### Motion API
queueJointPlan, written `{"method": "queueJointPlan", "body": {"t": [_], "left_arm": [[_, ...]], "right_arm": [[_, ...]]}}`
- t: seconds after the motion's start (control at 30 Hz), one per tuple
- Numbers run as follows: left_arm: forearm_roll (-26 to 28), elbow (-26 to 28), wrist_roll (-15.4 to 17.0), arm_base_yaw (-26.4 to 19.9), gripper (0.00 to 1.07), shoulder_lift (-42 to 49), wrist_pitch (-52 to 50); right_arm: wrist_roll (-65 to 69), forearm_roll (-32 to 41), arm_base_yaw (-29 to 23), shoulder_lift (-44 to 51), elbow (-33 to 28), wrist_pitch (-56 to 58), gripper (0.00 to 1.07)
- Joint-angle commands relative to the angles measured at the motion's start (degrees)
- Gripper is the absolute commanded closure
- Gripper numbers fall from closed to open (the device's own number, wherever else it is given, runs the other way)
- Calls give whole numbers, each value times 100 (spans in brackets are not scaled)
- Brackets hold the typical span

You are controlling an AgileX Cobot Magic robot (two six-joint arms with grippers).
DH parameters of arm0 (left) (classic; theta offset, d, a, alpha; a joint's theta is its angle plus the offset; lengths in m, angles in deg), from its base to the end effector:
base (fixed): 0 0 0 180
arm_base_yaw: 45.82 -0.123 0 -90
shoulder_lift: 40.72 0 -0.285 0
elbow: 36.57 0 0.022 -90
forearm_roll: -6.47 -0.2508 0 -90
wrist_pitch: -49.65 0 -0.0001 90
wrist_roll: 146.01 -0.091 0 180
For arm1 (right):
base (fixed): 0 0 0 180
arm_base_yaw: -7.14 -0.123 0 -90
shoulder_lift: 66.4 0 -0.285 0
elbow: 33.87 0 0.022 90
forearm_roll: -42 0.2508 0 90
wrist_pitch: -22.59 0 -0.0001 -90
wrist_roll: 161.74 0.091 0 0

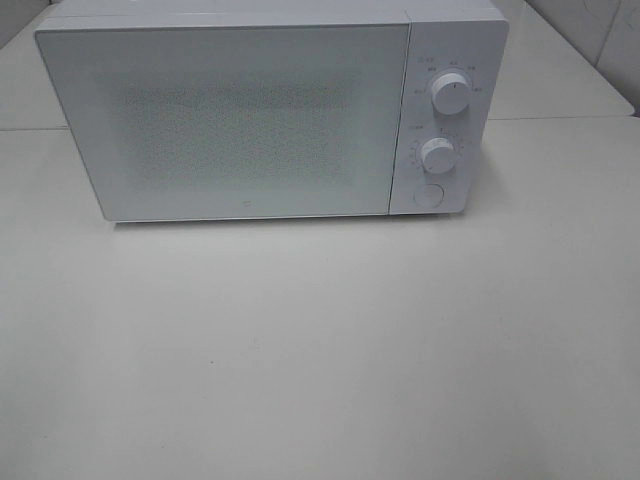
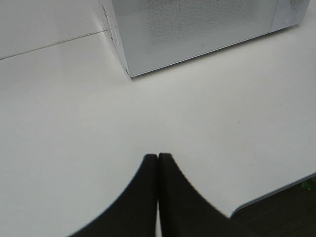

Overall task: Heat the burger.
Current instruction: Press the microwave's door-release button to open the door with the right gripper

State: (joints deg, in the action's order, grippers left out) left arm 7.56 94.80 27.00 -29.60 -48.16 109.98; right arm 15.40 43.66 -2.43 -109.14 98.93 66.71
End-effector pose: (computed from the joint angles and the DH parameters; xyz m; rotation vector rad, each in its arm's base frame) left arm -0.0055 0.0000 0.2776 0.4099 1.9919 -0.1241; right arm 0.1050 0.0196 0.2754 -0.2392 2.3290 0.0919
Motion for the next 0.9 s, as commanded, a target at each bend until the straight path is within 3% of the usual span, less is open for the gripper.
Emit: {"method": "queueJointPlan", "body": {"t": [0.03, 0.1, 0.57, 0.9], "left_arm": [[0, -11, 29, -6, 106, 109, -74], [0, -11, 29, -6, 106, 109, -74], [-6, -11, 29, -6, 106, 109, -74], [-6, -11, 29, -6, 106, 109, -74]], "right_arm": [[-92, 23, 0, -327, 40, -768, 101], [-172, 23, 0, -470, 40, -1054, 107], [-435, 23, 0, -1673, 40, -3845, 107], [-327, 23, 0, -3243, 34, -6005, 107]]}}
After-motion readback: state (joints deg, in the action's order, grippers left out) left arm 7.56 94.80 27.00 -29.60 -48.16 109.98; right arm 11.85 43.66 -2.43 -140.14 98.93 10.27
